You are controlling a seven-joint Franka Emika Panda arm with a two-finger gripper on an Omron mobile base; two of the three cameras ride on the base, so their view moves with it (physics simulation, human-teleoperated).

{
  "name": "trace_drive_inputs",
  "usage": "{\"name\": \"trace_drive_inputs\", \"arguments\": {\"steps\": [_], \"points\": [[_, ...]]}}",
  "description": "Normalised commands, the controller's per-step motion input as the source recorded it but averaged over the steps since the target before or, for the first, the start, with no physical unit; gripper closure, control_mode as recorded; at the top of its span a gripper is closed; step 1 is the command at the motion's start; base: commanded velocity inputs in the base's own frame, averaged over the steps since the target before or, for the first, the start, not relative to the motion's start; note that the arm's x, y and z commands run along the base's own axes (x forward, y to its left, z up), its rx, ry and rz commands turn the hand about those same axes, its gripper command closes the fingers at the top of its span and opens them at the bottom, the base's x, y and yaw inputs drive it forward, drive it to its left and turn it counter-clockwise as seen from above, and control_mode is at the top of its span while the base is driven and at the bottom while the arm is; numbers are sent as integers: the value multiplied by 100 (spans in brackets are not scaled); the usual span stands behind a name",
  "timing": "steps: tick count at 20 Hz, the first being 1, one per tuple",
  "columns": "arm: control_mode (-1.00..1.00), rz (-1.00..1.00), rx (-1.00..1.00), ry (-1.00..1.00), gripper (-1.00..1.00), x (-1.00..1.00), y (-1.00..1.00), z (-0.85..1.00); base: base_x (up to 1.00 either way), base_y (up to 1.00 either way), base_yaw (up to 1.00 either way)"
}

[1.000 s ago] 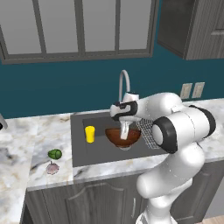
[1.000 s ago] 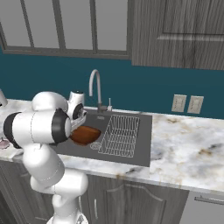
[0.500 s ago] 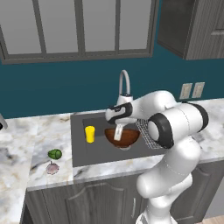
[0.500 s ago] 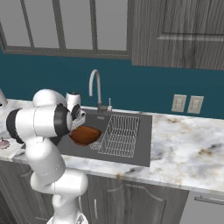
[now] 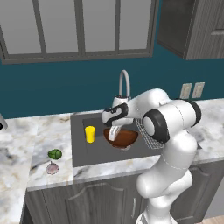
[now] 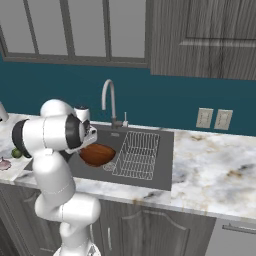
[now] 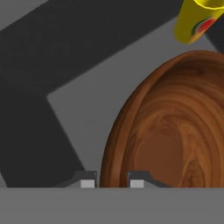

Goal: Remove the avocado and garlic from the sink. Then move the bowl and cup from the counter to the sink for washing.

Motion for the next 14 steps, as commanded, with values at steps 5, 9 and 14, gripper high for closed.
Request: {"name": "trace_drive_inputs", "arguments": {"steps": [5, 9, 14], "points": [[-100, -10, -3, 0, 100, 16, 5, -15, 0, 0, 0], [-100, -13, -4, 0, 100, 20, 4, -15, 0, 0, 0], [-100, -14, -5, 0, 100, 24, 4, -14, 0, 0, 0]]}}
